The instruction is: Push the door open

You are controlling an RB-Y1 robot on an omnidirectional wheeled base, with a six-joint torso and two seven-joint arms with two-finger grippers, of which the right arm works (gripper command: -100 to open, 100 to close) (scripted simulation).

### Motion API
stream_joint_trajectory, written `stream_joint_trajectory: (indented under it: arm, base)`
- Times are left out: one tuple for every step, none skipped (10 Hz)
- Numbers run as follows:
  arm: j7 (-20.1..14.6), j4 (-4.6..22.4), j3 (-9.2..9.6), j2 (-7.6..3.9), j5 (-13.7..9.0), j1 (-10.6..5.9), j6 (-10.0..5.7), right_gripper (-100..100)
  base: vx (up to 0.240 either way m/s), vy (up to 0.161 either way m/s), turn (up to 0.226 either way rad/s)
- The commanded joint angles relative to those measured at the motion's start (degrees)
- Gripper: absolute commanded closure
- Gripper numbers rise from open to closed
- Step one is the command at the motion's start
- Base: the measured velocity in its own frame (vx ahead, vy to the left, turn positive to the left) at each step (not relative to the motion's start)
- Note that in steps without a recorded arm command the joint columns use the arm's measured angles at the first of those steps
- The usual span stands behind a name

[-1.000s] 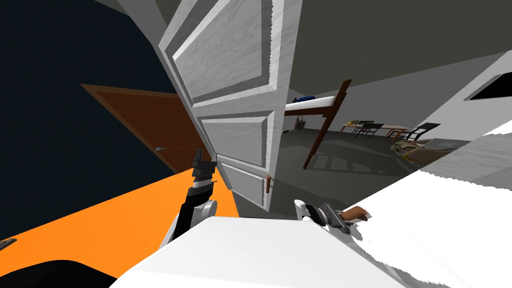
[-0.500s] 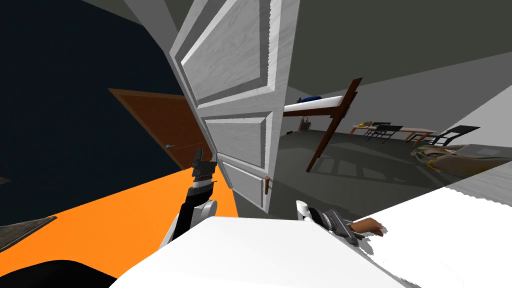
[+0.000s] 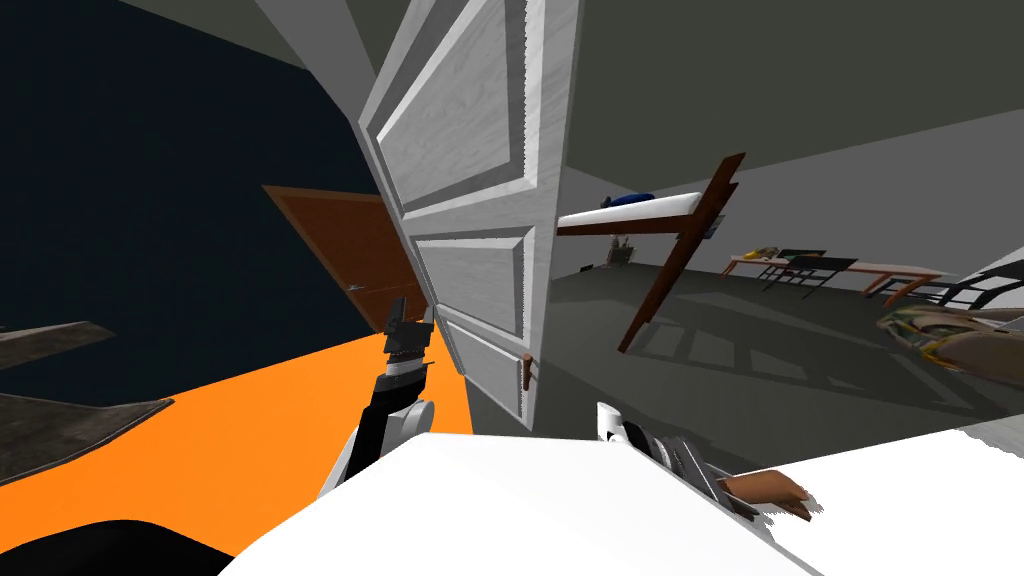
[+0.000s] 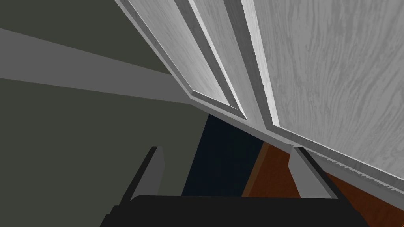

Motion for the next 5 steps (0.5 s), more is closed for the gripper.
stream_joint_trajectory:
  arm:
    - [1.2,-1.1,-1.56,0.31,-1.7,0.42,-1.6,100]
    - [1.3,-0.8,-2.27,0.38,-2.5,0.29,-2.32,100]
    - [1.3,-0.8,-2.27,0.38,-2.5,0.29,-2.32,100]
    - [0.8,0.0,-2.1,0.39,-2.3,-0.05,-2.4,100]
    - [0.8,-0.2,-2.92,-0.1,-3.5,0.04,-2.1,100]
  base:
    - [0.002,-0.111,0.15]
    - [0.001,-0.128,0.166]
    - [0.002,-0.084,0.042]
    - [-0.001,-0.027,-0.004]
    - [-0.057,-0.09,0.047]
